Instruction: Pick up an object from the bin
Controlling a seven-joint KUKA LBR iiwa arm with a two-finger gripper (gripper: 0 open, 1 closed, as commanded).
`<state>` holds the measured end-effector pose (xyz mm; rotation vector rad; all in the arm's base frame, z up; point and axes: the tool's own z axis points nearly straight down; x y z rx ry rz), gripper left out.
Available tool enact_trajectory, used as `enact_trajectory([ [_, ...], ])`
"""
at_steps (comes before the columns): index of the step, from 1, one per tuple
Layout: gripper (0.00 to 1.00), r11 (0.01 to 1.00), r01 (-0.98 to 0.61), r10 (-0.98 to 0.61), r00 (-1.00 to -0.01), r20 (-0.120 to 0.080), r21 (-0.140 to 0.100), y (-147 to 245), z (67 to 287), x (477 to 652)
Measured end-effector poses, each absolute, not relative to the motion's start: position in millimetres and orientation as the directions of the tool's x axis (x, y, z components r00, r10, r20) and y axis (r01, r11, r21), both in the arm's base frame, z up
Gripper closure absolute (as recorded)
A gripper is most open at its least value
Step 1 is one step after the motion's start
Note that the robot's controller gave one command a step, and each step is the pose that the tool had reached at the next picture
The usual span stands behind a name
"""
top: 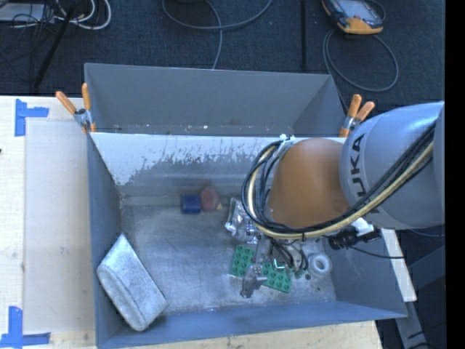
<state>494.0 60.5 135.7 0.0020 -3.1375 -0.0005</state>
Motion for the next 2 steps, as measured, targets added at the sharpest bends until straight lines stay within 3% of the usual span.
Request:
enact_trajectory([
  [1, 0.0, 0.995, -0.096, -0.096, -0.995, -0.001, 0.002, -7.1, 70.2, 521.1],
  [2, 1.0, 0.995, -0.095, -0.095, -0.995, -0.003, 0.001, -6.5, 72.9, 521.8],
])
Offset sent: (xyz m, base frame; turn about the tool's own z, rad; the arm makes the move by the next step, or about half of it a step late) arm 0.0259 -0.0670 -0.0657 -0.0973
